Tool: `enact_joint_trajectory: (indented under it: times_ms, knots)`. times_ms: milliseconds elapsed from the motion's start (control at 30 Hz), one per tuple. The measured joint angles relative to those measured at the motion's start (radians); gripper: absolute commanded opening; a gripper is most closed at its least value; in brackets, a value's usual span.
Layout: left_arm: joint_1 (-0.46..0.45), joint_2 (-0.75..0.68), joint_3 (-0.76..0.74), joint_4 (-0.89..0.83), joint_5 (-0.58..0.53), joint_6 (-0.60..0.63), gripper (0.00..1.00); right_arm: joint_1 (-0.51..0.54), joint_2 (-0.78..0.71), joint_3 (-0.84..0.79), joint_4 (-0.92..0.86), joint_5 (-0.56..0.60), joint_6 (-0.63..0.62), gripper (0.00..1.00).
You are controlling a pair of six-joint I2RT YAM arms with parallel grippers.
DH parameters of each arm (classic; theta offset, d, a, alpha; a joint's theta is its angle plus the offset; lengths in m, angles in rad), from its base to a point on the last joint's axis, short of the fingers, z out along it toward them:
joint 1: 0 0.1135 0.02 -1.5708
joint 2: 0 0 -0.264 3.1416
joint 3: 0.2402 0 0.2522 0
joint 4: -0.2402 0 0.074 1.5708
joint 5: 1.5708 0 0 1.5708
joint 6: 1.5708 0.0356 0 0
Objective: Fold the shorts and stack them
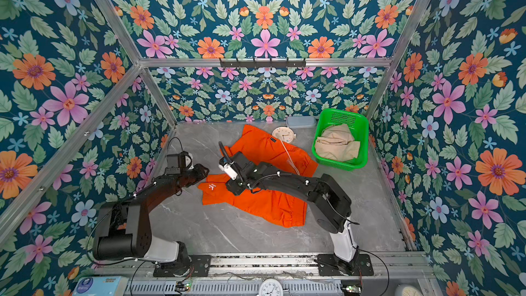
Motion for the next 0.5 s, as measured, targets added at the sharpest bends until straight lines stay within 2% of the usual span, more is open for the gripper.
enact_joint_trajectory:
  times_ms: [100,333,500]
  knots:
    - [0.055,-0.04,0.005,-0.018,0.0,0.0,0.5,0.045,0.084,0.083,0.018,0.018,-0.045,0.59]
    - [0.193,-0.081,0.015,-0.029,0.027,-0.003,0.49,0.078,0.312,0.328,0.06,0.036,-0.103,0.64]
    - [0.247,-0.091,0.019,-0.031,0.056,-0.007,0.49,0.085,0.438,0.47,0.058,0.027,-0.134,0.67]
